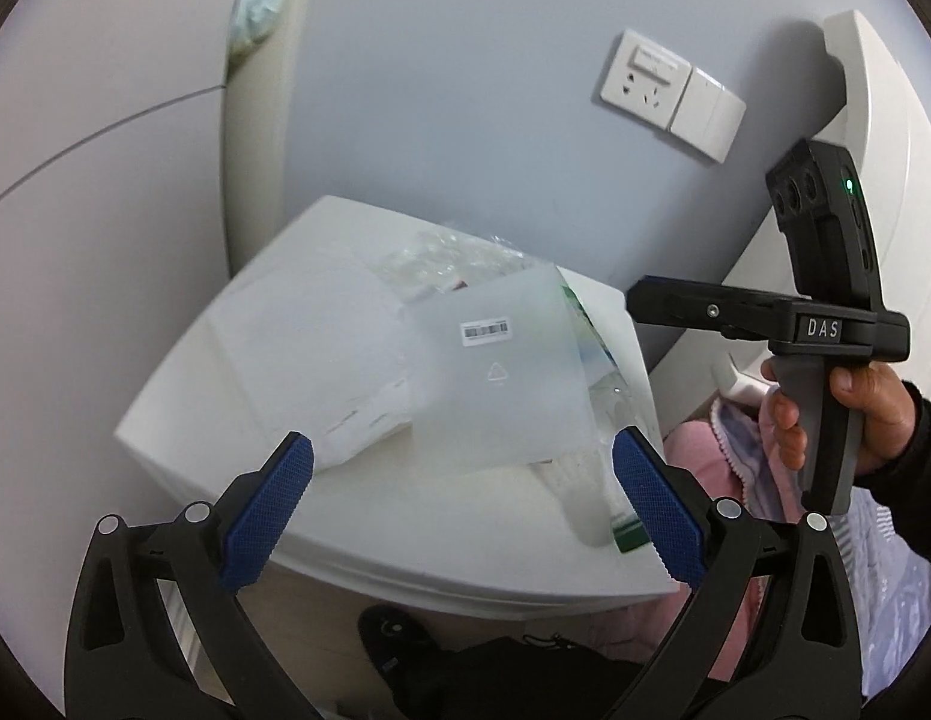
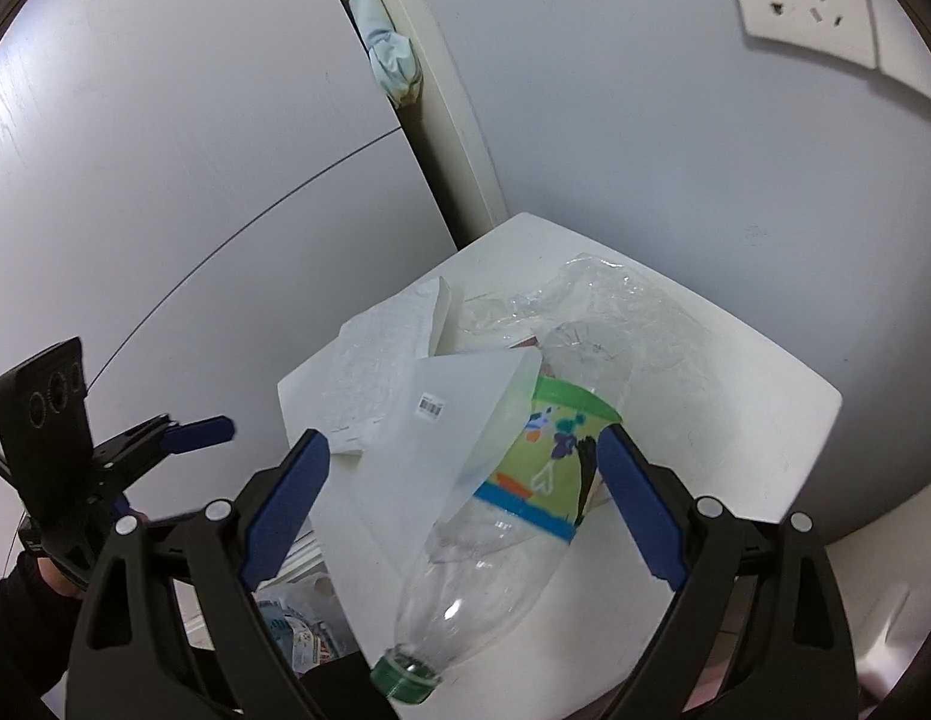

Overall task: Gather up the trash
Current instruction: 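Move the right tool back to the cabinet top, then close the right tool on the clear bubble-wrap sheet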

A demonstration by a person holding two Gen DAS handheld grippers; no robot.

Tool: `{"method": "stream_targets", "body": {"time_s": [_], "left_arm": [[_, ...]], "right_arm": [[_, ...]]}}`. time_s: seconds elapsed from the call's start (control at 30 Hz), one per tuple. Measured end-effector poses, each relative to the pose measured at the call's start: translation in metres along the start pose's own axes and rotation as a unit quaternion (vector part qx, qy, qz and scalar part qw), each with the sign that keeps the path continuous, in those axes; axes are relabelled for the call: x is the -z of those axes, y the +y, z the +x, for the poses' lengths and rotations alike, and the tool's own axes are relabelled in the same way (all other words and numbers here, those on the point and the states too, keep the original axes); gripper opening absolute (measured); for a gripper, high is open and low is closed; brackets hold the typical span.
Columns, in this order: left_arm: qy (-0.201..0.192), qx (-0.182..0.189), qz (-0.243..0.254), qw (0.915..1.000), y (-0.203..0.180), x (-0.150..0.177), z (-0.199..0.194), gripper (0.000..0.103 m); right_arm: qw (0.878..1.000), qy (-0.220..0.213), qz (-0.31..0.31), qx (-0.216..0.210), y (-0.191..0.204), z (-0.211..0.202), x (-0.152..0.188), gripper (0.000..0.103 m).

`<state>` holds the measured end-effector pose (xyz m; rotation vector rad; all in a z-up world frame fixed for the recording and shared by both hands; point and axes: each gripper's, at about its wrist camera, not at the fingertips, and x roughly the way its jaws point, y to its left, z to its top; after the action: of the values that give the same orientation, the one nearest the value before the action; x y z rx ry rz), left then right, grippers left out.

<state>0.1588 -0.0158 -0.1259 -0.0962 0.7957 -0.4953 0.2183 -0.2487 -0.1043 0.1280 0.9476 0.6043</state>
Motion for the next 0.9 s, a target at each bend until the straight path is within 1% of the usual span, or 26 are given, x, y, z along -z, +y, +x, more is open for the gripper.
{"method": "stream_targets", "body": {"time_s": [0.17, 0.33, 0.57, 0.63, 0.8, 0.9], "left_arm": [[0.007, 0.002, -0.004, 1.0000, 0.009, -0.009, 0.020, 0.097], [0.008, -0.017, -0.012, 0.9997, 0.034, -0.028, 0.027, 0.097], [0.008, -0.034, -0.025, 0.9991, 0.073, -0.051, 0.031, 0.097], [0.011, -0.032, -0.027, 0.9991, 0.082, -0.054, 0.033, 0.097], [0.024, -0.031, -0.031, 0.9988, 0.103, -0.062, 0.044, 0.097], [0.036, -0.023, -0.034, 0.9985, 0.114, -0.061, 0.051, 0.097]], "right_arm": [[1.000, 0.010, -0.009, -0.022, -0.006, 0.017, -0.017, 0.088], [0.997, 0.023, -0.050, -0.050, 0.003, 0.035, -0.045, 0.088], [0.990, 0.072, -0.070, -0.101, 0.014, 0.074, -0.081, 0.088], [0.987, 0.090, -0.072, -0.111, 0.015, 0.087, -0.087, 0.088], [0.981, 0.126, -0.084, -0.118, 0.020, 0.114, -0.093, 0.088], [0.978, 0.139, -0.090, -0.124, 0.022, 0.122, -0.093, 0.088]]}}
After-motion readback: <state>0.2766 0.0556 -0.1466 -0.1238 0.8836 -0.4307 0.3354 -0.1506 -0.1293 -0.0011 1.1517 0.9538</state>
